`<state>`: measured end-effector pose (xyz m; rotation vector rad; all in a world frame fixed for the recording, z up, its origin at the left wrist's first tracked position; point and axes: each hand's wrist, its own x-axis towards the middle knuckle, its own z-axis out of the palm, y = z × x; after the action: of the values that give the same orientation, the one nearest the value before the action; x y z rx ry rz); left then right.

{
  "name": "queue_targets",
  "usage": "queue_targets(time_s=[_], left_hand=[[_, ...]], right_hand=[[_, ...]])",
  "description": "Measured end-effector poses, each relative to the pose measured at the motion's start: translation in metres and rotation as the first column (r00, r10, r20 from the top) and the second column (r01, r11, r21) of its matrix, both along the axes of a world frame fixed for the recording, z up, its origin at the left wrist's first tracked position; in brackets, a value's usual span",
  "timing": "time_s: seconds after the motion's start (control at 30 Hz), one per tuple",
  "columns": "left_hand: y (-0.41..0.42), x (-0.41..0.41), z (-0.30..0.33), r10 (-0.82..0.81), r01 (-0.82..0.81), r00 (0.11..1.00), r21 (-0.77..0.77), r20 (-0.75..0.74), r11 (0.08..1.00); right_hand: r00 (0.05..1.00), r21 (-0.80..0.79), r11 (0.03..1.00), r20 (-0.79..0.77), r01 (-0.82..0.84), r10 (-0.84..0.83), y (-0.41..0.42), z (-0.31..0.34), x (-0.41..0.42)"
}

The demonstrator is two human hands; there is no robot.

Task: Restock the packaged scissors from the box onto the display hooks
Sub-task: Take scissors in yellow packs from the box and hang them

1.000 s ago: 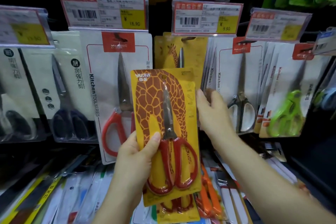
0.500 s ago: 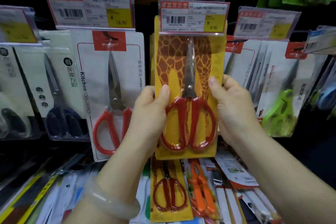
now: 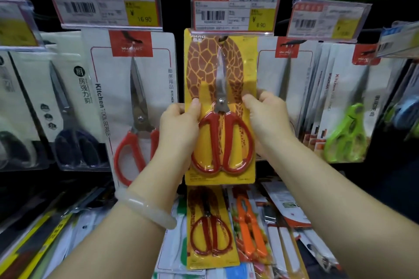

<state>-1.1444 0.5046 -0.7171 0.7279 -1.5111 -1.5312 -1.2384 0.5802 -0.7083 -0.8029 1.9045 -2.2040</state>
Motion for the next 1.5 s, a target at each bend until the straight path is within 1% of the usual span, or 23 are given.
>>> queue_targets(time_s=[0.07, 0.17, 0.23, 0.3, 0.37, 0.4, 0.47, 0.5, 0.53, 0.6, 0.7, 0.77, 0.83, 0.87, 0.97, 1.07, 1.2, 1.27, 1.3, 1.33, 1.37, 1.43, 1.5], left_hand=[[-0.003, -0.005, -0.005, 0.068, -0.067, 0.997, -0.019, 0.023, 0.998], [0.014, -0.010, -0.025, 0.202, -0.202, 0.977, -0.010, 0.060, 0.979], [0.036, -0.014, -0.043, 0.215, -0.216, 0.974, 0.012, 0.073, 0.976], [0.057, -0.023, -0.062, 0.106, -0.105, 0.985, -0.017, 0.138, 0.994], [0.077, -0.036, -0.083, -0.086, 0.113, 0.953, -0.076, 0.292, 0.991], [0.086, -0.042, -0.095, -0.177, 0.224, 0.911, -0.085, 0.373, 0.971], [0.110, -0.048, -0.119, -0.313, 0.387, 0.811, -0.051, 0.494, 0.921], [0.125, -0.050, -0.130, -0.376, 0.445, 0.769, -0.012, 0.517, 0.895], [0.142, -0.051, -0.141, -0.429, 0.491, 0.735, 0.026, 0.525, 0.871], [0.179, -0.050, -0.157, -0.532, 0.580, 0.666, 0.085, 0.522, 0.810], [0.236, -0.040, -0.175, -0.692, 0.704, 0.514, 0.213, 0.506, 0.678], [0.270, -0.034, -0.187, -0.753, 0.763, 0.423, 0.251, 0.505, 0.596], [0.297, -0.031, -0.197, -0.787, 0.793, 0.356, 0.281, 0.504, 0.540], [0.308, -0.032, -0.201, -0.799, 0.797, 0.333, 0.304, 0.500, 0.522], [0.335, -0.042, -0.210, -0.789, 0.797, 0.322, 0.300, 0.523, 0.524], [0.362, -0.058, -0.220, -0.786, 0.794, 0.306, 0.312, 0.537, 0.522], [0.392, -0.078, -0.229, -0.763, 0.747, 0.276, 0.369, 0.585, 0.553], [0.410, -0.087, -0.232, -0.753, 0.732, 0.245, 0.393, 0.610, 0.557], [0.419, -0.091, -0.235, -0.749, 0.725, 0.237, 0.401, 0.619, 0.560], [0.428, -0.095, -0.237, -0.750, 0.713, 0.232, 0.416, 0.619, 0.564], [0.439, -0.098, -0.240, -0.751, 0.703, 0.230, 0.428, 0.619, 0.568], [0.457, -0.101, -0.242, -0.748, 0.690, 0.208, 0.447, 0.630, 0.569], [0.471, -0.102, -0.244, -0.749, 0.676, 0.200, 0.464, 0.632, 0.573]], right_hand=[[0.990, 0.069, 0.993, -0.115, 0.095, -0.087, -0.007, -0.003, -0.008], [0.911, 0.123, 0.943, -0.325, 0.309, -0.256, 0.002, -0.015, -0.014], [0.870, 0.157, 0.914, -0.400, 0.375, -0.288, 0.018, -0.031, -0.014], [0.859, 0.265, 0.884, -0.453, 0.386, -0.239, 0.039, -0.054, -0.017], [0.866, 0.467, 0.806, -0.489, 0.364, -0.107, 0.069, -0.077, -0.019], [0.873, 0.579, 0.735, -0.486, 0.353, -0.037, 0.088, -0.089, -0.019], [0.917, 0.781, 0.540, -0.397, 0.314, 0.041, 0.130, -0.112, -0.015], [0.942, 0.844, 0.456, -0.335, 0.283, 0.035, 0.155, -0.123, -0.013], [0.961, 0.883, 0.396, -0.278, 0.252, 0.008, 0.181, -0.135, -0.012], [0.980, 0.937, 0.287, -0.185, 0.197, -0.070, 0.233, -0.157, -0.011], [0.974, 0.985, 0.104, -0.115, 0.137, -0.194, 0.306, -0.183, -0.007], [0.955, 0.993, 0.037, -0.098, 0.112, -0.280, 0.350, -0.200, -0.006], [0.925, 0.994, -0.014, -0.105, 0.107, -0.366, 0.387, -0.216, -0.011], [0.906, 0.994, -0.033, -0.108, 0.103, -0.408, 0.402, -0.224, -0.015], [0.870, 0.989, -0.070, -0.148, 0.131, -0.470, 0.439, -0.240, -0.033], [0.871, 0.976, -0.118, -0.216, 0.182, -0.441, 0.463, -0.252, -0.054], [0.858, 0.962, -0.140, -0.272, 0.233, -0.435, 0.491, -0.270, -0.075], [0.860, 0.942, -0.153, -0.336, 0.300, -0.384, 0.505, -0.279, -0.081], [0.855, 0.929, -0.145, -0.369, 0.339, -0.365, 0.511, -0.284, -0.083], [0.848, 0.921, -0.117, -0.387, 0.371, -0.361, 0.518, -0.288, -0.085], [0.852, 0.926, -0.073, -0.371, 0.371, -0.368, 0.524, -0.292, -0.085], [0.875, 0.948, -0.005, -0.296, 0.318, -0.384, 0.533, -0.298, -0.084], [0.898, 0.962, 0.004, -0.253, 0.273, -0.361, 0.540, -0.301, -0.083]])
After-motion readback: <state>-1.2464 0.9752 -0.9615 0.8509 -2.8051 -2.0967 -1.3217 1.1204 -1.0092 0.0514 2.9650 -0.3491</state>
